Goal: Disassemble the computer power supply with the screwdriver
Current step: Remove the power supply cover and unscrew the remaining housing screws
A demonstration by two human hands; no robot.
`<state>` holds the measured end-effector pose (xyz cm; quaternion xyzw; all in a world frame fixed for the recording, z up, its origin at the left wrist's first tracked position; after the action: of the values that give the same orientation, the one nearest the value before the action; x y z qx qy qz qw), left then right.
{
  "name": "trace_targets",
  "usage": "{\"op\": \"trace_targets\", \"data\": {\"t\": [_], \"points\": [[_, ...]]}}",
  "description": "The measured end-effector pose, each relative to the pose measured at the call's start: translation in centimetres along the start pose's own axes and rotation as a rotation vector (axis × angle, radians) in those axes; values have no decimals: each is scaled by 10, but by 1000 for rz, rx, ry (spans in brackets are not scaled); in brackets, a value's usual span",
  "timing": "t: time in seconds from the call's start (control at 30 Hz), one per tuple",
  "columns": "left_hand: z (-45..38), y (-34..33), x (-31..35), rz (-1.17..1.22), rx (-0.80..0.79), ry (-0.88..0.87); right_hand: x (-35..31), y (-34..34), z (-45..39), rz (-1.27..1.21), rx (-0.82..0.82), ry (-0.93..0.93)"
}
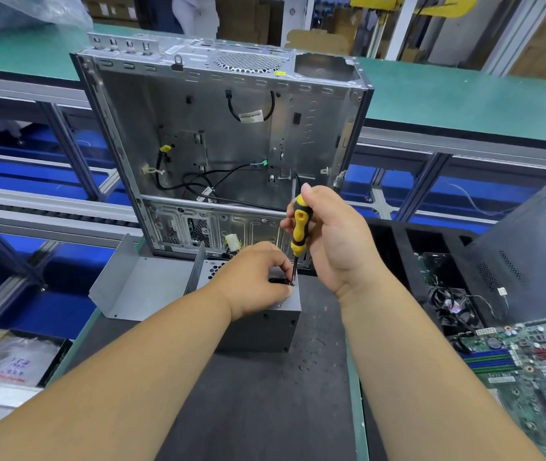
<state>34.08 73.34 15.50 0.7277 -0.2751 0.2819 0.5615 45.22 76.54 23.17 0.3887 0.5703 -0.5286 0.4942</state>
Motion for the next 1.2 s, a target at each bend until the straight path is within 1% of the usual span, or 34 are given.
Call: {"op": "trace_targets", "data": {"t": [0.27,0.33,0.47,0.6,0.67,0.8,0.87,1.03,1.2], "points": [[1,0,1,4,-9,-11,7,-8,-3,-60,91,-78],[1,0,1,2,-13,-14,7,-8,-5,-63,74,-63],[0,0,1,4,-4,-9,7,-10,-8,-147,-27,-38],[1,0,0,6,-5,-11,7,-3,-7,-81,-46,24],[0,0,-1,6,-3,-5,6,3,-9,-57,-13,24],[0,0,-2,7,-10,9,1,13,-12,14,146,-5],[0,0,-2,8,-17,11,2,13,-12,3,169,-48],[0,1,0,3,-15,-6,7,-2,-9,-199,48,-101],[-1,1,0,12,-11,-9,12,-9,-8,-191,-8,-67]]}}
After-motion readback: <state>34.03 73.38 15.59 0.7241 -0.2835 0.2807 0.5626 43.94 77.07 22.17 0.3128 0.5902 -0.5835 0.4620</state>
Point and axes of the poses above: each hand's wrist, its own z-axis away from the middle knuckle, its own y-axis out of the back of the hand, x = y × z, the point moved 5 cm from there along -z, towards the middle knuckle, and after that the axes turned 14 degrees about x, right-handed, at the moved point
